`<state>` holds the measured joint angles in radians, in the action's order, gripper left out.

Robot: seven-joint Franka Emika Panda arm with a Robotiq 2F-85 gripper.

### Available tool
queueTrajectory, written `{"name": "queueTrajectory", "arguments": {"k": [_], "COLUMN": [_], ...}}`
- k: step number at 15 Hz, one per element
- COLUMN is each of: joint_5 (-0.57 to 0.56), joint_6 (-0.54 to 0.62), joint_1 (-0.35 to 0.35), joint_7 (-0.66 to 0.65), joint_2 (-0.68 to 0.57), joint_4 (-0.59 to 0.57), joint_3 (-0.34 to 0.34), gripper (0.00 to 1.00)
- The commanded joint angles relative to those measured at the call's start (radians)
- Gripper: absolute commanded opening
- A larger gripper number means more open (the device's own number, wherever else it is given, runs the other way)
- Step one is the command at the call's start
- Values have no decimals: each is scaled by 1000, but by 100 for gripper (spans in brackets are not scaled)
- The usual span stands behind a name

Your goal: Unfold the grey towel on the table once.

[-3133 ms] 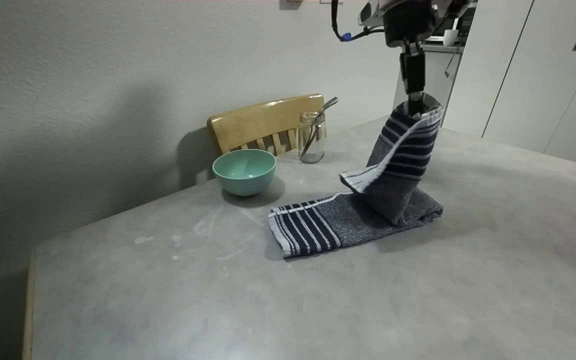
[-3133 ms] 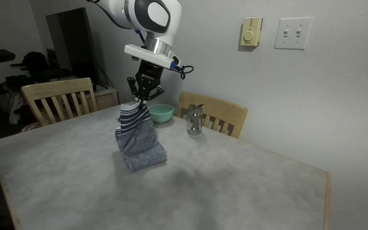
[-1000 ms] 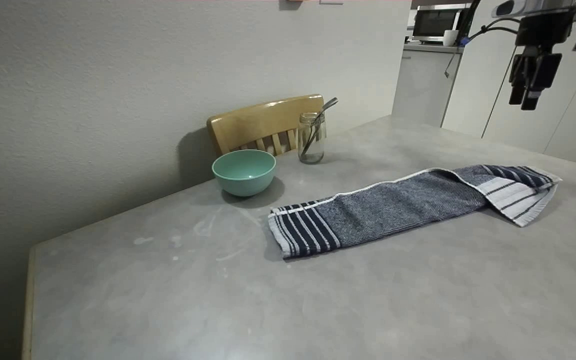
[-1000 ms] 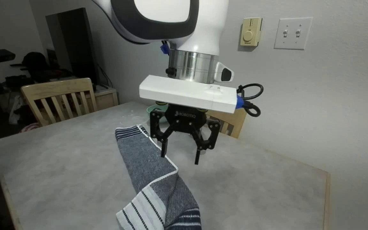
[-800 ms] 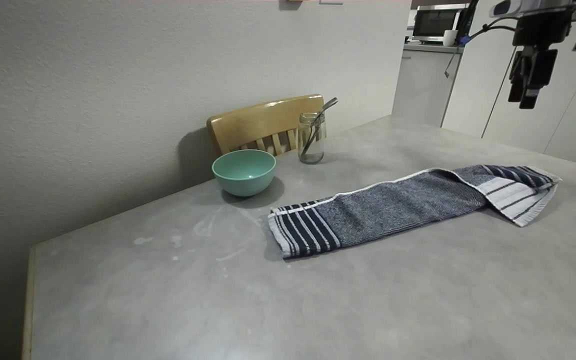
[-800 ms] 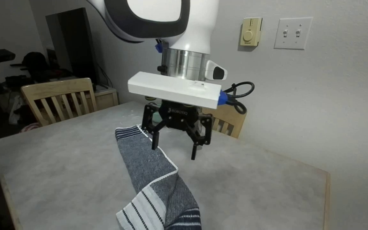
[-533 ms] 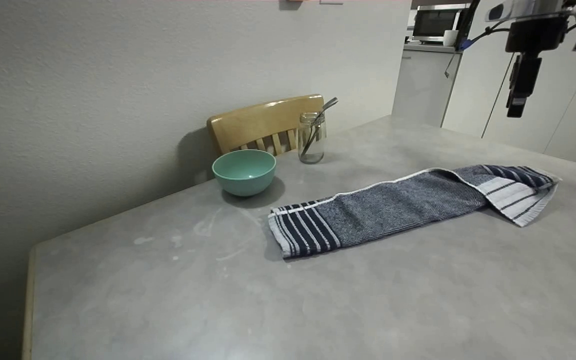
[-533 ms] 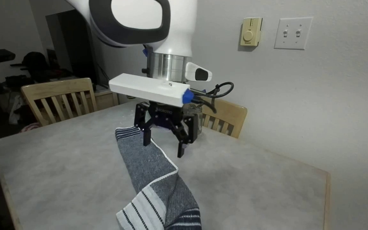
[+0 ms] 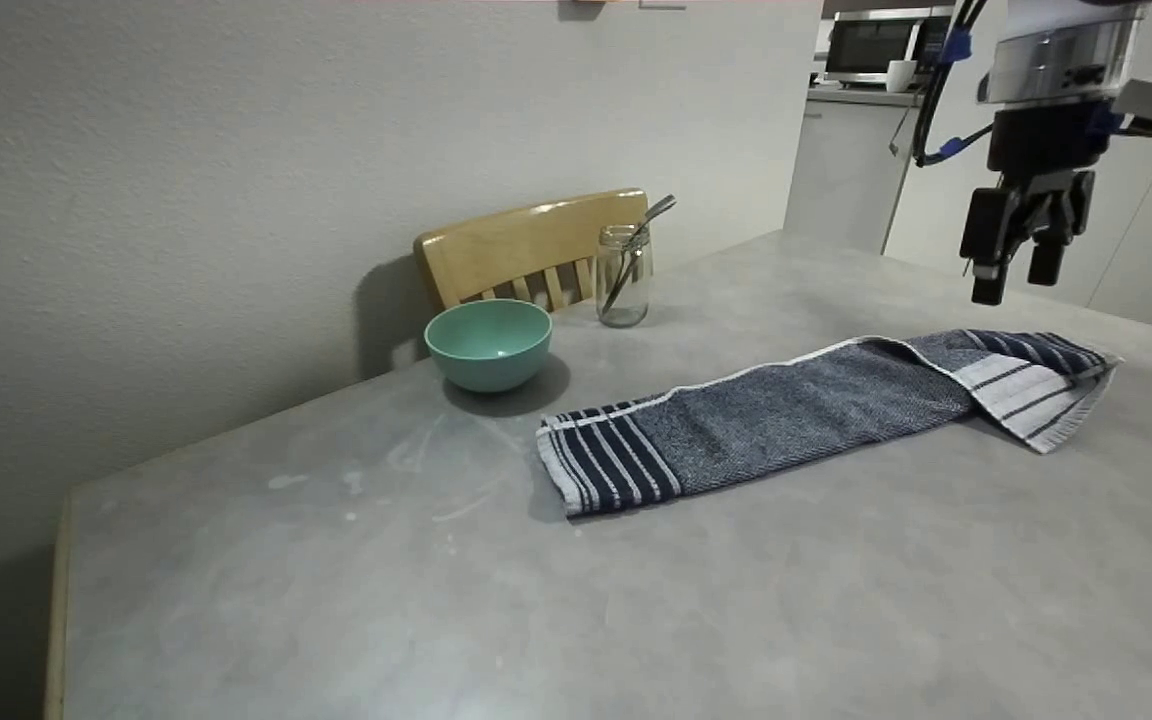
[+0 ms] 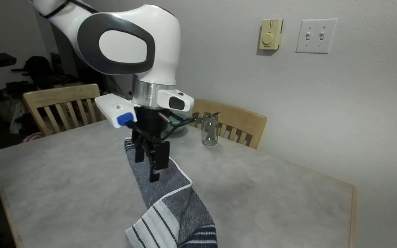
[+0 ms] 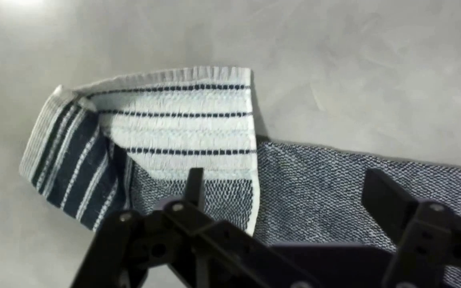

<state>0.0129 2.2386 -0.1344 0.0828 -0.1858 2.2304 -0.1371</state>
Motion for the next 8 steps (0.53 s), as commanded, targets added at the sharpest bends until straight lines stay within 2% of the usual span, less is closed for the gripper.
{"name": "queueTrajectory", "arguments": {"k": [1,2,3,6,8], "joint_5": [31,42,13,19,-29], "joint_6": [56,84,27,58,50], "joint_1": [10,10,10,11,32], "joint_7": [-189,-225,-171,-222,-318], "joint_2": [15,14,-1,-1,-35], "joint_4": [81,98,46,75,38], "joint_3": [-4,-5,1,-2,-8], "gripper": [100,100,100,100,100]}}
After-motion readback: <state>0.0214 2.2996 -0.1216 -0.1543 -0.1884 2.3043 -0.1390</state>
